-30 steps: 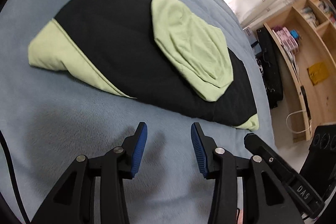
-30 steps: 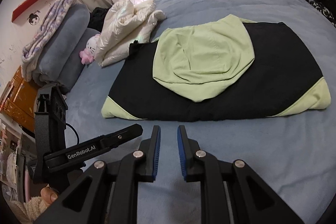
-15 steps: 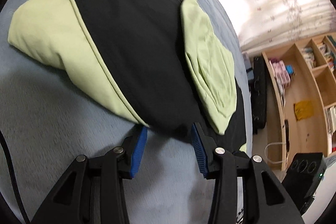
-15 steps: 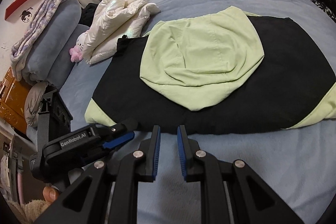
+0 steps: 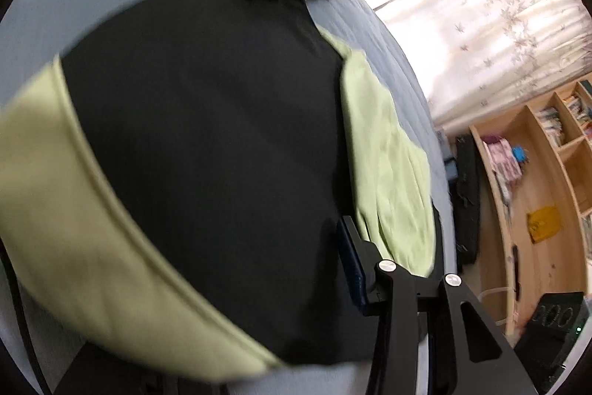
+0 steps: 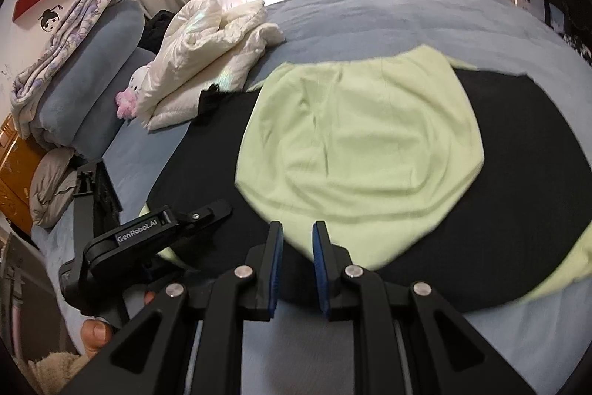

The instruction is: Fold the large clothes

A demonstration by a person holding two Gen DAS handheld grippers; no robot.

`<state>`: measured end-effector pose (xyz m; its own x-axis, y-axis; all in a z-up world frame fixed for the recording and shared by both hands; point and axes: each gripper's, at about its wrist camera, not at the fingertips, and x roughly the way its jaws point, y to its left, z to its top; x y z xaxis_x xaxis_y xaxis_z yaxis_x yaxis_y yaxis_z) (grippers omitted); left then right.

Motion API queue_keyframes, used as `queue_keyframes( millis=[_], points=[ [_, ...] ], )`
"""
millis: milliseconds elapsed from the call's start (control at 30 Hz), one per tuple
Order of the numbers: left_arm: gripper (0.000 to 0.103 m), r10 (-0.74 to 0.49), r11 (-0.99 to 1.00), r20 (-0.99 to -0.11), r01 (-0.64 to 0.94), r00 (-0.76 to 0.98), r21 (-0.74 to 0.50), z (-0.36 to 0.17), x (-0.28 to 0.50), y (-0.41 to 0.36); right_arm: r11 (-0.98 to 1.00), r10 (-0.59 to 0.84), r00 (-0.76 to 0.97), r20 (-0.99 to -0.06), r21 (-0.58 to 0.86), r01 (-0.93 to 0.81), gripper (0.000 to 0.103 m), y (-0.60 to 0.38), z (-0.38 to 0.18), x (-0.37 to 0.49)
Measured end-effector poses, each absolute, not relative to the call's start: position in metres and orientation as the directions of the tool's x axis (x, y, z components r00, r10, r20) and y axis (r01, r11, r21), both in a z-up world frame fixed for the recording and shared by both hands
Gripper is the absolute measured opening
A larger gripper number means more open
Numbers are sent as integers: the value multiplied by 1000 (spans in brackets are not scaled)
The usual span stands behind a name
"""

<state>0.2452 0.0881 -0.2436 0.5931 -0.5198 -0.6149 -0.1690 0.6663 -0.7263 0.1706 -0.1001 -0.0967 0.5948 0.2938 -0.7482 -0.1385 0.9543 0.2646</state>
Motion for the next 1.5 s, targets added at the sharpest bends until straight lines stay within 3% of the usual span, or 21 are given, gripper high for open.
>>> queue_keyframes(
  millis=[133,333,467,633,833,1000,1100,1200,1333,1433,1500],
  points=[
    [23,-391,780,-674,-164,627,-604,-226,258,82,979,204,644,-737,152,-136,16,-100,-102,199],
    [9,-220,925,-648,-56,729,-377,-188,251,45,989,132,596,-792,65,-133,16,-97,-147,235],
    [7,-145,978,-557,32,818,-207,-154,237,12,981,196,594,-781,153,-123,16,-109,-160,234],
    [6,-204,979,-469,164,859,-125,-113,238,-34,961,268,588,-763,257,-105,16,-123,-161,228],
    [6,-263,963,-463,255,846,-81,-88,252,-103,876,430,552,-714,478,-63,16,-155,-166,219],
    [6,-300,935,-470,354,830,30,-83,247,-168,775,566,472,-676,632,-25,16,-201,-153,199],
    [6,-329,895,-503,434,799,104,-90,241,-214,807,447,545,-709,583,97,16,-268,-136,167],
    [6,-351,810,-592,552,725,195,-116,229,-272,831,259,659,-706,511,219,16,-337,-119,132],
    [7,-265,669,-723,662,637,338,-184,211,-333,801,119,711,-693,490,344,16,-397,-112,100],
    [8,-212,639,-695,635,687,433,-205,200,-344,790,92,708,-700,484,376,16,-414,-115,88],
    [8,-215,642,-699,638,682,425,-203,200,-344,797,96,712,-696,482,364,16,-413,-116,85]
  ],
)
